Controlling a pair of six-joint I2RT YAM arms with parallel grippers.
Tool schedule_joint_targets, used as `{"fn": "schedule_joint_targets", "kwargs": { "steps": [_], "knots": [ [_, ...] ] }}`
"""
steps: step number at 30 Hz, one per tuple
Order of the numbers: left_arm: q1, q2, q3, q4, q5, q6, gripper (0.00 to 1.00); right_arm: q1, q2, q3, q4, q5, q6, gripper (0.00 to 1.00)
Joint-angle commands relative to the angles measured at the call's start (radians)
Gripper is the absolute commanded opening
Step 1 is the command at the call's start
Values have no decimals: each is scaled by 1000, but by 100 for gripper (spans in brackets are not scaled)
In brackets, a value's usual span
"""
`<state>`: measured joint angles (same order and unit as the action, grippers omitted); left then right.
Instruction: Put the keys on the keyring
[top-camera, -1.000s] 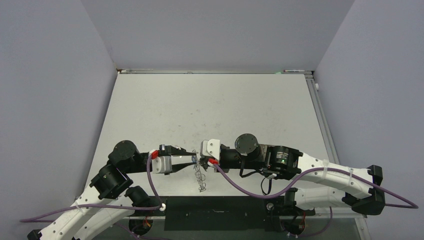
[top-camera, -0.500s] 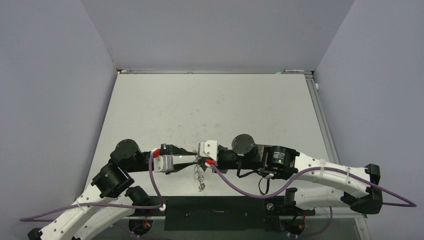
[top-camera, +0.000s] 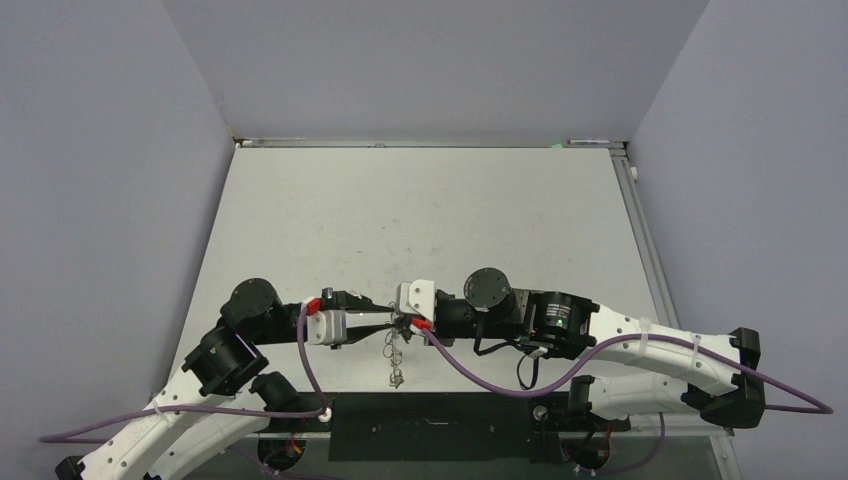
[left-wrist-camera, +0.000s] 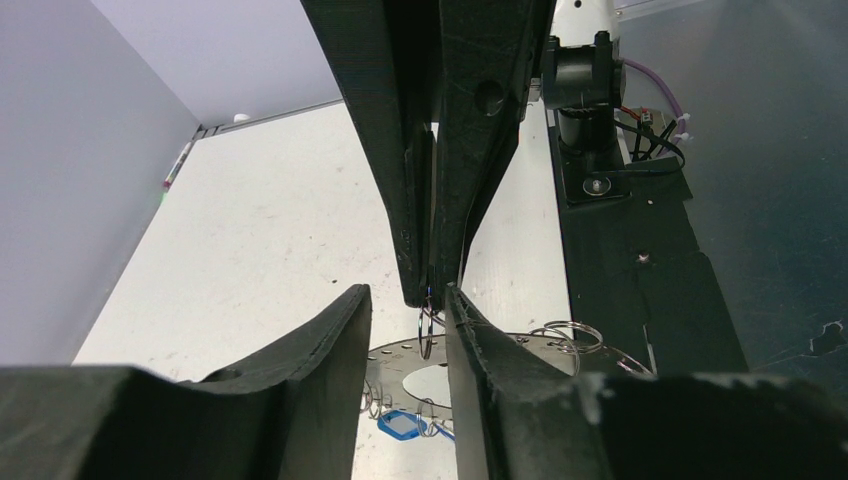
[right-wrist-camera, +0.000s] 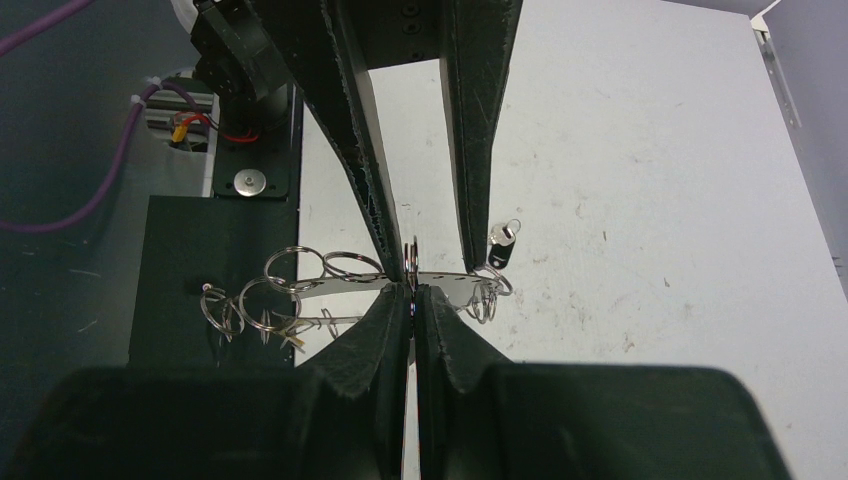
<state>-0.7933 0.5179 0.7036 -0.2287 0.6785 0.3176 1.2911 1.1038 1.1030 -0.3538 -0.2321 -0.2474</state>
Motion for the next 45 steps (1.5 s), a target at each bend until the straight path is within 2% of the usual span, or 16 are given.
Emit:
{"fn": "schedule_joint_targets", "kwargs": {
  "steps": [1,3,11,18,23,25,27,30,36,39,40,41,43,45],
  "knots": [
    [-4,-7,0,33,16,-11,33,8,-15,16,90,9,5,5],
    [-4,-10,-1,35,16,-10,34,9,-15,15,91,11,6,5],
    [-4,-15,-5,38,-1,-14,20,9,-19,15,95,13,8,5],
    [-4,-7,-4,37,1,-20,18,11,-25,10,106,10,10,5],
    [-4,1,-1,37,8,-27,11,11,-30,6,114,11,9,5],
    [-4,6,0,37,14,-33,0,10,-34,2,121,13,11,5],
    [-3,9,1,38,17,-41,0,11,-37,-3,130,13,11,5],
    [9,3,-6,67,38,-74,0,10,-43,-12,151,11,16,5],
    [82,-45,-78,271,72,-198,0,10,-62,-43,187,29,32,6],
    [103,-55,-100,327,83,-237,0,11,-79,-57,203,46,39,16],
    [111,-57,-105,341,85,-246,0,10,-84,-61,206,51,42,23],
    [115,-57,-110,354,88,-255,0,11,-92,-64,207,55,44,34],
    [124,-59,-119,381,89,-272,0,10,-106,-68,209,69,49,48],
    [133,-62,-129,405,91,-290,0,10,-123,-79,213,86,53,52]
  ]
}}
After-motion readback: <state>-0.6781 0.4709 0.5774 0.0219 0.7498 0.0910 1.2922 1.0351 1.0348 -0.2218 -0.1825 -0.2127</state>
